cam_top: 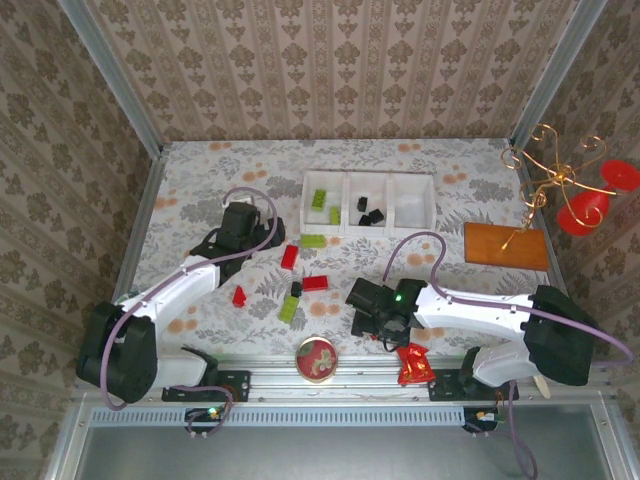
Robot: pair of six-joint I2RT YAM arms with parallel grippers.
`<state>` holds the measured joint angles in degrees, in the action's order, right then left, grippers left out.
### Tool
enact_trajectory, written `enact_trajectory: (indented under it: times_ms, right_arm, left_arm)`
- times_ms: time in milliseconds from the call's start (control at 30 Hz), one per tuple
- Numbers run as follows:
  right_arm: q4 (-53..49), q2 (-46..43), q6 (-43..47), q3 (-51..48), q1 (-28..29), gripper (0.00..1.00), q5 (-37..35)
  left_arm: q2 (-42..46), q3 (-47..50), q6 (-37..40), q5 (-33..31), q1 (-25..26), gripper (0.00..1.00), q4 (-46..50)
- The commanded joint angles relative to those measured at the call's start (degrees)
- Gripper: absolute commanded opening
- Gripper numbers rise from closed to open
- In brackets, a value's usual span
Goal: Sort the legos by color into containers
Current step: Rotate the lego at the center of the table, then pick up the lego from the center of the table.
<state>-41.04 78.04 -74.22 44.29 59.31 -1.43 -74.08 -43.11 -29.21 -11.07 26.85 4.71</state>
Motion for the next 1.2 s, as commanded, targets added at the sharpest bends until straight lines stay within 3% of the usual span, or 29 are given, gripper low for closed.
enact_trajectory:
  times_ms: [0, 500, 1167]
  right_arm:
    - [0.52, 1.23, -0.41, -0.05, -0.28, 0.80, -0.17]
    - [1.01, 7.60, 10.36, 4.46, -6.98, 0.79, -4.28]
    - [-3.98, 11.36, 16.41, 5.98, -6.55, 0.64, -1.44]
  left_arm:
    - [0.87, 1.01, -1.81, 1.18, -0.47, 1.00, 0.70]
    - [0.87, 1.76, -2.10, 1.57, -1.87, 1.00, 0.76]
    - [1.93, 2.45, -2.36, 1.40, -3.14, 1.00, 0.75]
